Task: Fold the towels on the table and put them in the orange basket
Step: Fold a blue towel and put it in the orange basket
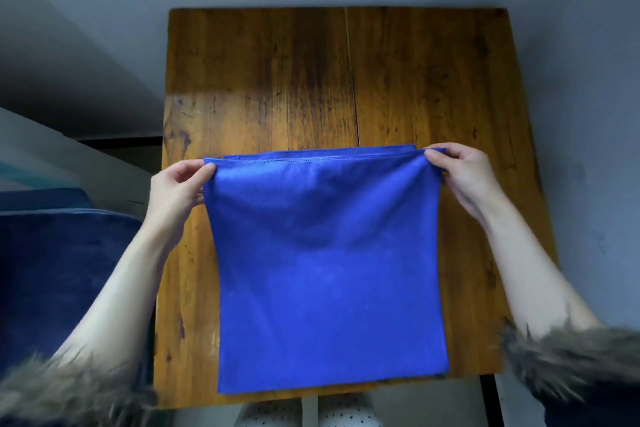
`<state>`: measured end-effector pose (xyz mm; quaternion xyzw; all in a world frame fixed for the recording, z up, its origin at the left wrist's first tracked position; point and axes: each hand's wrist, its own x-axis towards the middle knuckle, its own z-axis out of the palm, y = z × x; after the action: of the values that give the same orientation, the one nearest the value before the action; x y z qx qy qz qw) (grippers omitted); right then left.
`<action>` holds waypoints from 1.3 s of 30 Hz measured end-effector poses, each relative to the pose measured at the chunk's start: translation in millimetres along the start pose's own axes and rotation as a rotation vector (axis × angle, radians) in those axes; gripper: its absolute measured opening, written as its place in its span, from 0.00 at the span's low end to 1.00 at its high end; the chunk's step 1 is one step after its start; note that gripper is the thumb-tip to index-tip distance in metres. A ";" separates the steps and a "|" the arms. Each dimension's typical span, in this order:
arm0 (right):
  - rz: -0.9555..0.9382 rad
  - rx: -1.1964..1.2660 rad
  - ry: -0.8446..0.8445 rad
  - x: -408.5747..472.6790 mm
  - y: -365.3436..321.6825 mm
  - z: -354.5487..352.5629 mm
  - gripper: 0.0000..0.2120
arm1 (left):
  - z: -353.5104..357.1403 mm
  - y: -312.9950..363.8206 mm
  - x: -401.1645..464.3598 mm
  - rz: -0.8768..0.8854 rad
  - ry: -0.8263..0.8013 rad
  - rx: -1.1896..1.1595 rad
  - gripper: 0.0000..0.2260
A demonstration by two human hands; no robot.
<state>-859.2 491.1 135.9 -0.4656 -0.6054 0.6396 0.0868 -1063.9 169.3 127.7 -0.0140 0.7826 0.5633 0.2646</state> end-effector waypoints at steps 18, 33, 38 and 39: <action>-0.239 -0.844 0.084 59.8 25.4 22.7 0.05 | 24.5 -21.5 66.0 0.341 -0.086 0.805 0.05; -0.048 -0.587 0.019 49.6 13.9 18.4 0.01 | 25.7 -15.9 56.0 0.278 -0.101 0.727 0.02; 0.000 -0.305 0.024 17.5 2.5 6.5 0.04 | 9.0 -0.4 36.8 0.150 -0.074 0.486 0.02; 0.021 -0.209 0.012 7.6 -2.9 2.6 0.05 | 2.1 6.4 31.1 0.128 -0.087 0.387 0.03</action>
<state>-866.5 495.1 134.2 -0.4822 -0.6634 0.5711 0.0349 -1091.8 182.1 119.5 0.1112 0.8633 0.4184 0.2596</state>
